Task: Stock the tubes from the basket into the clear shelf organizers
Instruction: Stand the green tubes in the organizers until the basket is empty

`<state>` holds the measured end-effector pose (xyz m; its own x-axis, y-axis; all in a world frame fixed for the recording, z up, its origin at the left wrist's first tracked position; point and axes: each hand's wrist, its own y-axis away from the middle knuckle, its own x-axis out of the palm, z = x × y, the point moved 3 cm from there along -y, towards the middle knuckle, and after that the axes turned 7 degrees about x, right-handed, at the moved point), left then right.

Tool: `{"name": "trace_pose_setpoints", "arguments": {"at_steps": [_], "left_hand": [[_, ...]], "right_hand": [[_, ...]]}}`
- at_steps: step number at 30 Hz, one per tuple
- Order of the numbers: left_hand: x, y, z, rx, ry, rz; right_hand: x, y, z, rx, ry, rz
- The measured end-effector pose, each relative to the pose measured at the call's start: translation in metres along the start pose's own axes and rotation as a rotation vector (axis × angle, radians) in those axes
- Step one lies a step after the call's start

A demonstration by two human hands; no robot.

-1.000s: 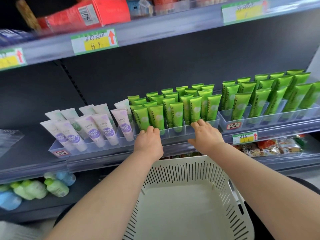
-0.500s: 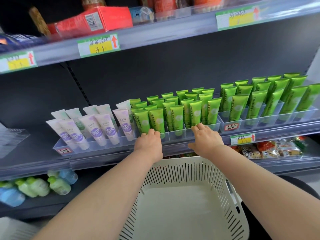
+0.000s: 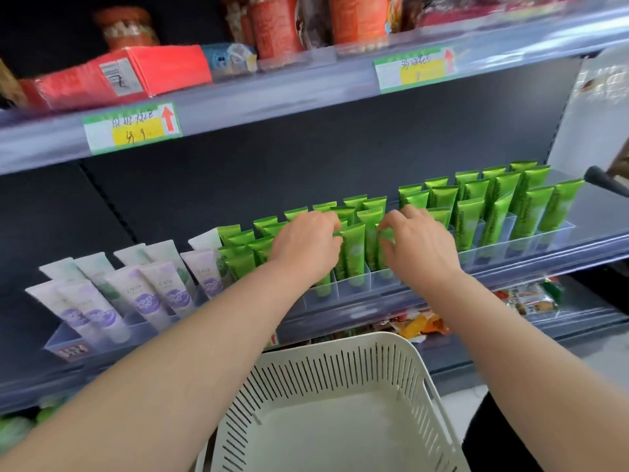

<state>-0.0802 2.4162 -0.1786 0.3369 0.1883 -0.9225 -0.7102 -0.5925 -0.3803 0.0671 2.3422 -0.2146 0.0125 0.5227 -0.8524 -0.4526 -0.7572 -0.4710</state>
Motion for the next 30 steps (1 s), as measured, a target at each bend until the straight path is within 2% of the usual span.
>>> {"name": "trace_pose_setpoints", "arguments": {"at_steps": [5,9,12,16,26,30], "left_hand": [[0.003,-0.045,-0.008,0.043,0.028,-0.006],[0.015,-0.077,-0.016,0.056,-0.013,0.088],[0.025,-0.094,-0.022,0.058,-0.089,0.156],[0.039,-0.108,-0.026,0.0,-0.161,0.227],[0.05,-0.126,-0.044,0.002,-0.01,0.223],[0.048,-0.126,-0.035,-0.063,0.025,0.272]], "right_hand": [[0.007,-0.018,-0.02,-0.022,-0.042,-0.023],[0.021,-0.032,-0.031,-0.085,0.012,0.045],[0.025,-0.039,-0.036,-0.118,0.089,0.016],[0.021,-0.043,-0.041,-0.139,0.044,-0.031],[0.021,-0.046,-0.049,-0.13,0.0,0.046],[0.017,-0.045,-0.054,-0.083,-0.052,0.024]]}}
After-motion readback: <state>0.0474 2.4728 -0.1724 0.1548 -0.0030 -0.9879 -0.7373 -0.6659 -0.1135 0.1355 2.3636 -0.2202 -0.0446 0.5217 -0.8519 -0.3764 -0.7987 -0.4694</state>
